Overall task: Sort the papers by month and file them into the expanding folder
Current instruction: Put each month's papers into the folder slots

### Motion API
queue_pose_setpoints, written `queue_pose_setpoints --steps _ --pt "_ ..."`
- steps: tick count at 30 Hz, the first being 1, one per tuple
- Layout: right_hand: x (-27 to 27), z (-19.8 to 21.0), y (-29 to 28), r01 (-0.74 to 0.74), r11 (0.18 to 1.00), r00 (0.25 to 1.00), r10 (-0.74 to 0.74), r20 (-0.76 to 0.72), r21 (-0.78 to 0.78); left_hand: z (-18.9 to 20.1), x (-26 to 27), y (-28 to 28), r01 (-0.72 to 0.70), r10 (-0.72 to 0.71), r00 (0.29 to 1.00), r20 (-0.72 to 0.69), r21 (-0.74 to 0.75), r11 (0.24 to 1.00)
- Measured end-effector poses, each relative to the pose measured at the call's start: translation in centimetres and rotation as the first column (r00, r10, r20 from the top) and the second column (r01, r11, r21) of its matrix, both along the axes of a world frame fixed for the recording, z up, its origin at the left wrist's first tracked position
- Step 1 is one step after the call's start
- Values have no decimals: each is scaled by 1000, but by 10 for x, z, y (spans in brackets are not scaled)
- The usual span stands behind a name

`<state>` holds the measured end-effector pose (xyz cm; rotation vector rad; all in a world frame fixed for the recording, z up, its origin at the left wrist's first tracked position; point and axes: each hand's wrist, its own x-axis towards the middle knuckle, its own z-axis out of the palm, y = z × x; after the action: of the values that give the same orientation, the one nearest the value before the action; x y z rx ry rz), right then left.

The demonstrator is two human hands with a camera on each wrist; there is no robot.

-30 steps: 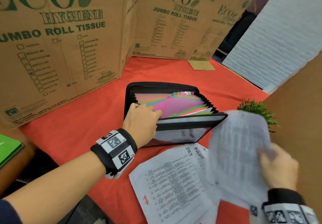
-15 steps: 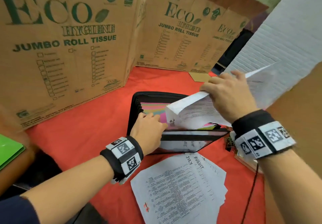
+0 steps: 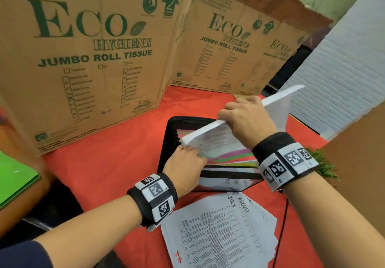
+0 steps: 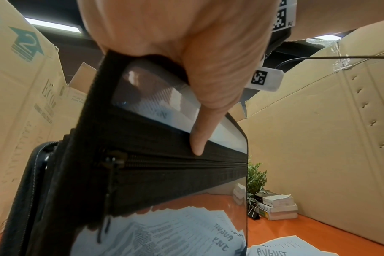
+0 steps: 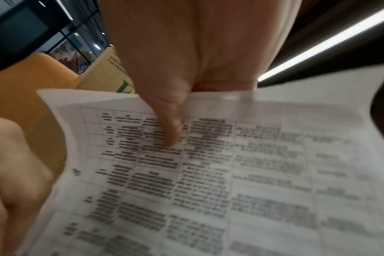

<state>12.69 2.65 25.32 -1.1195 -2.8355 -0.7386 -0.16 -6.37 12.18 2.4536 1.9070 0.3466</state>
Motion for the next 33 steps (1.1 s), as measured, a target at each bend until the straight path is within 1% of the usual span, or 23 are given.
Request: queue_pose_setpoints --steps 2,4,5,6,8,9,10,11,12,13,14,15,16,17,18,19,21,22,24,27,29,31,33 --pt "2 -8 5 16 978 996 -33 -79 -209 2 0 -1 14 -14 1000 20 -6 1000" --pt "5 -20 11 66 907 969 -159 -191 -416 0 0 -1 19 -19 1000 12 1 1000" --pt "9 -27 14 105 872 949 -233 -215 -478 -1 1 -1 15 -15 1000 2 19 1000" --pt "13 -35 16 151 847 939 -284 -192 -510 -2 1 -1 13 -13 1000 -3 36 999" --pt "23 -50 20 267 816 946 -322 -19 -512 -3 2 -1 14 -14 1000 7 75 997" --pt "27 -56 20 316 817 945 -317 83 -483 -4 2 0 12 -13 1000 11 87 996" --pt "29 -59 19 338 829 941 -303 150 -445 -4 2 0 9 -9 1000 3 87 996" --pt "29 -58 19 334 845 942 -290 165 -417 -3 2 -1 10 -9 1000 -4 73 997" --pt "29 -55 19 306 857 952 -279 126 -414 -2 2 -2 11 -10 1000 -8 64 998" --pt "28 -49 20 271 865 960 -273 58 -423 -2 2 -2 12 -12 1000 -3 59 998" --pt "27 -42 22 224 860 961 -274 -46 -459 -3 3 -2 12 -12 1000 6 60 998" --pt "26 -36 24 171 841 946 -285 -154 -513 -4 3 -2 9 -10 1000 11 62 998" --pt "27 -32 26 116 816 928 -292 -231 -567 -4 3 -3 3 -4 1000 10 69 998" --pt "26 -30 27 92 790 921 -298 -250 -606 -3 3 -4 -3 2 1000 10 78 997" --pt "27 -31 27 116 782 931 -300 -207 -612 -3 3 -5 -6 5 1000 9 80 997" --pt "28 -36 27 191 799 945 -306 -113 -570 -3 3 -5 -5 4 1000 6 79 997" --pt "33 -52 30 335 865 939 -338 60 -374 -4 4 -5 -7 7 1000 5 72 997" --pt "36 -59 30 357 886 934 -345 94 -297 -4 4 -5 -12 11 1000 4 72 997" --pt "41 -68 29 389 886 921 -364 141 -253 -4 5 -6 -14 15 1000 -4 79 997" --pt "52 -80 29 421 845 906 -375 195 -329 -5 5 -5 -28 29 999 -19 72 997" --pt "58 -92 30 437 798 899 -388 202 -415 -2 5 -7 -48 50 998 -25 62 997" --pt "64 -104 29 435 716 893 -422 158 -546 1 5 -8 -64 64 998 -9 64 996" --pt "69 -110 27 424 641 869 -487 88 -640 4 5 -9 -63 64 998 -19 43 997"
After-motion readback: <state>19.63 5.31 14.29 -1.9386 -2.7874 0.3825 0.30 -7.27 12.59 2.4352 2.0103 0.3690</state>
